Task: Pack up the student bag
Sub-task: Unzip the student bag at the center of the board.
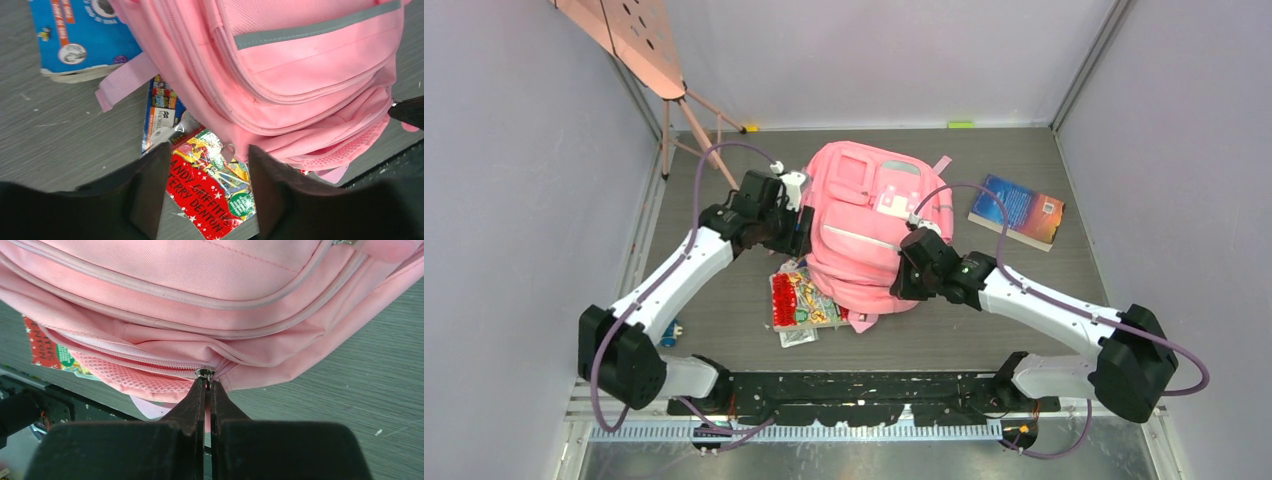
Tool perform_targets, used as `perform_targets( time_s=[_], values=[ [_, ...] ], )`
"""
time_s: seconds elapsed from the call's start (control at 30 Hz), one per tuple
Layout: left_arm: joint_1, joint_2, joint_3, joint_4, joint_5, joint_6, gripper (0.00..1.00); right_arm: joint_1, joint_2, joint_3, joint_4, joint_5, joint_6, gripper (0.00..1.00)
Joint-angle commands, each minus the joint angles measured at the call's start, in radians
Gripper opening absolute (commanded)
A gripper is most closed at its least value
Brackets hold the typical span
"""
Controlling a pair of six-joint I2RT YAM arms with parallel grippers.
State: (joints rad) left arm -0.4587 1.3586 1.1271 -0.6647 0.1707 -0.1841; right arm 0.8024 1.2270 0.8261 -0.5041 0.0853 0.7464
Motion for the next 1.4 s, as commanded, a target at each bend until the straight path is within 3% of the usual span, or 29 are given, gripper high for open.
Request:
perform_targets(
  time_s=[0.0,0.1,0.23,0.77,1.17,1.37],
  values=[
    [-0.09,-0.132,-0.003,0.035,-0.089,0.155,0.7,-0.021,-0.055,-0.025,-0.022,0.024,-0.046,0.01],
    [-0.189,-0.175,-0.024,0.068,-0.118,0.249,0.81,-0.02,-0.09,-0.03,-0.023,0.019,-0.061,0.0],
    [-0.274,-0.159,-0.028,0.092,-0.071,0.306,0.82,-0.02,-0.108,-0.033,-0.019,0.004,-0.062,0.0],
    [-0.352,0.033,-0.038,0.333,0.126,0.243,0.61,-0.021,-0.163,-0.064,0.031,-0.028,-0.066,0.0],
    [-0.379,0.136,-0.046,0.361,0.109,0.243,0.6,-0.021,-0.173,-0.078,0.055,-0.048,-0.07,0.0],
    [-0.391,0.158,-0.038,0.374,0.091,0.236,0.49,-0.02,-0.186,-0.089,0.058,-0.047,-0.066,0.0]
  ],
)
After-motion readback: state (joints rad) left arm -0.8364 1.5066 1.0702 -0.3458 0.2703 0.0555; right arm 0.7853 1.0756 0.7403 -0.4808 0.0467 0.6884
